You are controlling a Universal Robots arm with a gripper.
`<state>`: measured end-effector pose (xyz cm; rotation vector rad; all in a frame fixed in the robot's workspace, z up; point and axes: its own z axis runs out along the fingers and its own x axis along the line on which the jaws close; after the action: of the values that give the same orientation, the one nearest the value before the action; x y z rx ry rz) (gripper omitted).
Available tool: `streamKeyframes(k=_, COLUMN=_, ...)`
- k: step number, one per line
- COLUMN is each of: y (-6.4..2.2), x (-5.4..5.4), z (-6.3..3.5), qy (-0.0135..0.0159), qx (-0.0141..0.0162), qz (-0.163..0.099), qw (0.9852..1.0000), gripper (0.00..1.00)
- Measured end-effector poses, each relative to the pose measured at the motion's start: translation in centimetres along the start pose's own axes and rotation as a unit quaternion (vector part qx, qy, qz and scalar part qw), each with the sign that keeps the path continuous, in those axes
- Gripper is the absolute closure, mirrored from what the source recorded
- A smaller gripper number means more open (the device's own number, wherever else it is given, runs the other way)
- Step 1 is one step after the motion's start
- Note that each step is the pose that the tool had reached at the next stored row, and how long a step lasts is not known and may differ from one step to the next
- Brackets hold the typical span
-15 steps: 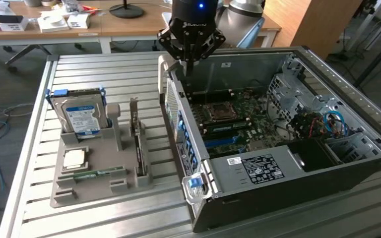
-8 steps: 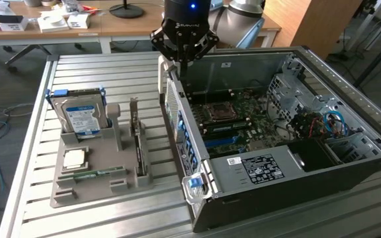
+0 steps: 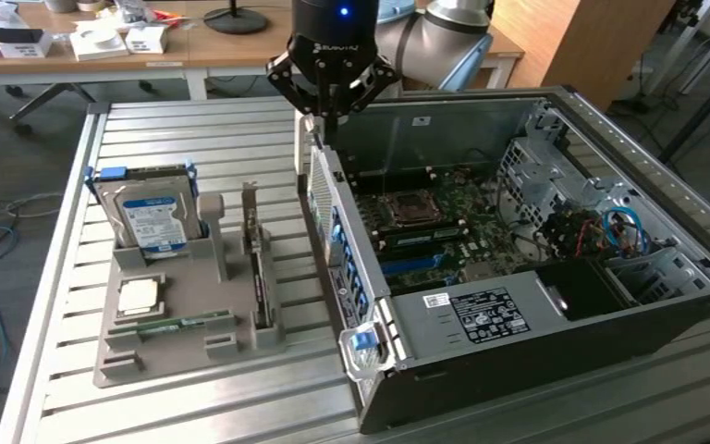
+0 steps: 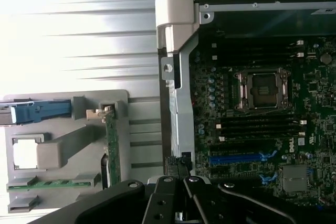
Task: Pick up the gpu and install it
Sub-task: 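Reach for the gpu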
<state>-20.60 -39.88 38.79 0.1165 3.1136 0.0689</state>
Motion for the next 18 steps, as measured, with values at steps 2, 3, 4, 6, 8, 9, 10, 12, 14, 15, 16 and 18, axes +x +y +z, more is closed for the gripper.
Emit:
streamKeyframes(k=2, y=-0.02, x=0.3, z=0.0, qy=0.0, qx=0.0, qz=0.0, qw=1.0, gripper=0.89)
streamKeyframes(k=3, y=-0.04, x=0.5, z=0.0, qy=0.0, qx=0.0, qz=0.0, qw=1.0, gripper=0.89)
streamKeyframes(k=4, y=-0.05, x=0.7, z=0.0, qy=0.0, qx=0.0, qz=0.0, qw=1.0, gripper=0.89)
streamKeyframes(k=6, y=-0.08, x=1.0, z=0.0, qy=0.0, qx=0.0, qz=0.0, qw=1.0, gripper=0.89)
streamKeyframes(k=8, y=-0.11, x=1.4, z=0.0, qy=0.0, qx=0.0, qz=0.0, qw=1.0, gripper=0.89)
streamKeyframes(k=9, y=-0.12, x=1.6, z=0.0, qy=0.0, qx=0.0, qz=0.0, qw=1.0, gripper=0.89)
streamKeyframes(k=10, y=-0.13, x=1.8, z=-0.01, qy=0.0, qx=0.0, qz=0.0, qw=1.0, gripper=0.89)
streamKeyframes(k=12, y=-0.16, x=2.1, z=0.0, qy=0.0, qx=0.0, qz=0.0, qw=1.0, gripper=0.89)
streamKeyframes(k=14, y=-0.19, x=2.5, z=0.01, qy=0.0, qx=0.0, qz=0.0, qw=1.0, gripper=0.89)
streamKeyframes(k=15, y=-0.21, x=2.7, z=0.01, qy=0.0, qx=0.0, qz=0.0, qw=1.0, gripper=0.89)
streamKeyframes(k=16, y=-0.22, x=2.9, z=0.0, qy=0.0, qx=0.0, qz=0.0, qw=1.0, gripper=0.89)
streamKeyframes(k=18, y=-0.25, x=3.3, z=0.01, qy=0.0, qx=0.0, qz=0.0, qw=1.0, gripper=0.89)
